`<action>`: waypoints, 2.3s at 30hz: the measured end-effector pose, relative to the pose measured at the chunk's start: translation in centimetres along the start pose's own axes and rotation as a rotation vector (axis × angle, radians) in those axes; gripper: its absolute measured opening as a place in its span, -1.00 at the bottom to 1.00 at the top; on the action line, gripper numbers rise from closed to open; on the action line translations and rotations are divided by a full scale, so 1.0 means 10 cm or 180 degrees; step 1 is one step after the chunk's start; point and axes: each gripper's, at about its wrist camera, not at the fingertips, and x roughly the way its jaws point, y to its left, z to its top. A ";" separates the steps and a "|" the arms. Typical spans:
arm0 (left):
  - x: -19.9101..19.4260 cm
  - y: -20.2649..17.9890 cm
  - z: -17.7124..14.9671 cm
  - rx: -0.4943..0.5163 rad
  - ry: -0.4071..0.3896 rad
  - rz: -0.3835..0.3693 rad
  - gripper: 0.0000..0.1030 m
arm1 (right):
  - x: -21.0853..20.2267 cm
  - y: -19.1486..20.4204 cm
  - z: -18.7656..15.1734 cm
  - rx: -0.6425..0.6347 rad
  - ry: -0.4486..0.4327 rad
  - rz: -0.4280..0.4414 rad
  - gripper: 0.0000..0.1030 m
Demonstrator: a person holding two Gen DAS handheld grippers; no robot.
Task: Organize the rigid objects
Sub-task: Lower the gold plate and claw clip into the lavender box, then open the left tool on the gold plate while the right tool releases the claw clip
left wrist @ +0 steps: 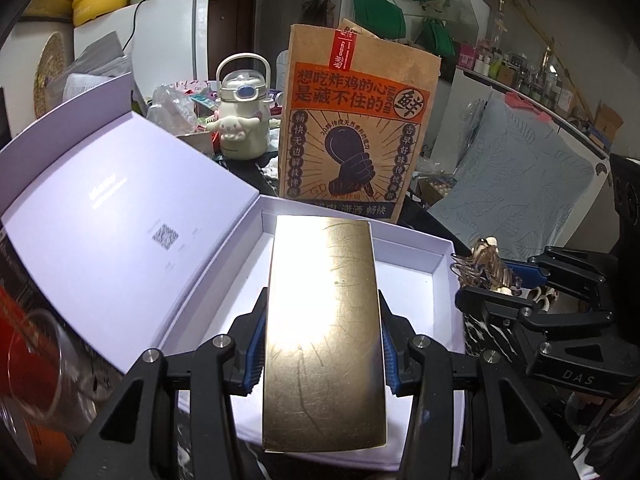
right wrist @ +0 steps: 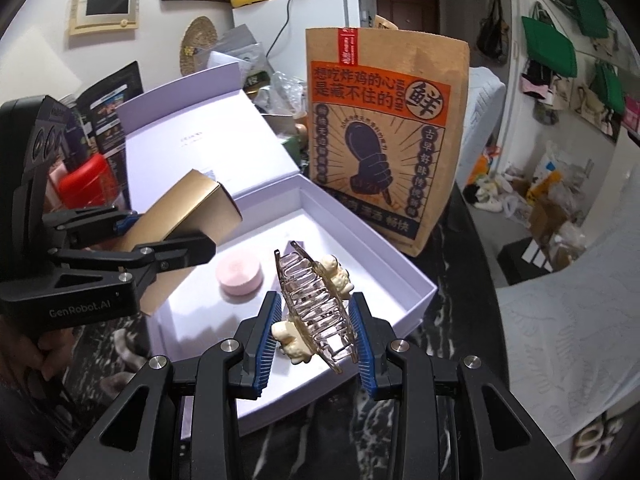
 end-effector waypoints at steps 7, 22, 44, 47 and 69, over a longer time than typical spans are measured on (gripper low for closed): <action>0.14 0.04 0.10 0.0118 0.0001 0.0106 -0.12 | 0.14 -0.08 0.10 0.0024 0.0058 0.0030 -0.34; 0.57 0.22 0.07 0.0053 0.0274 0.0179 -0.12 | 0.59 -0.12 0.19 0.0085 0.0272 0.0137 -0.56; 0.93 0.28 0.05 -0.0066 0.0614 0.0186 -0.11 | 0.51 -0.13 0.06 0.0186 0.0349 0.0104 -0.56; 0.94 0.25 0.04 -0.0069 0.0674 0.0144 -0.10 | 0.50 -0.14 0.05 0.0196 0.0347 0.0120 -0.56; 0.74 0.10 0.07 0.0112 0.0683 0.0385 -0.08 | 0.40 -0.09 0.06 0.0211 0.0364 0.0038 -0.41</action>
